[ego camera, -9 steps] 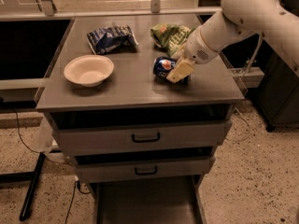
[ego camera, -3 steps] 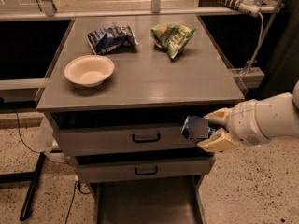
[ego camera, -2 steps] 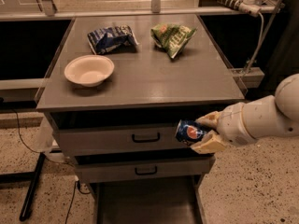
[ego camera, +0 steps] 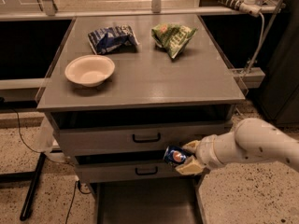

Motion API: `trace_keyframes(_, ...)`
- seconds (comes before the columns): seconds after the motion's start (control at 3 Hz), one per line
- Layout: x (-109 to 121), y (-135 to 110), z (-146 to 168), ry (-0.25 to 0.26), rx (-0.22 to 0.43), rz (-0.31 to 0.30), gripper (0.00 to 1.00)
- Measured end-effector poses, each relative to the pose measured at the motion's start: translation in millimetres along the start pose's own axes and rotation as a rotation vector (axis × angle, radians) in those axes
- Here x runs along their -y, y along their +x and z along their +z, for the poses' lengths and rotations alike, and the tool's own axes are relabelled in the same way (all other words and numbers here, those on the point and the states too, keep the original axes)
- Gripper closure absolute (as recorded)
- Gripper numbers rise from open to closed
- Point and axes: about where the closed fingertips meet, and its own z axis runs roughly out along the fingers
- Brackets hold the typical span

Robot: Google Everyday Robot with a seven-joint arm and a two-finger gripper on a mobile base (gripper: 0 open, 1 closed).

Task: Place pepsi can into bottom drawer

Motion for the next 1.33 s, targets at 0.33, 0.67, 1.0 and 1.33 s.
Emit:
trace_keyframes(0.33, -1, 38, 53, 0.025, 0.035, 0.02, 1.0)
trace_keyframes(0.67, -1, 75, 100, 0.045, 0.059, 0.048, 1.0)
trace_keyframes(1.0, -1, 75, 100, 0.045, 0.059, 0.048, 1.0)
trace_keyframes(1.33, -13, 87, 124, 0.021, 0.047, 0.061, 1.0)
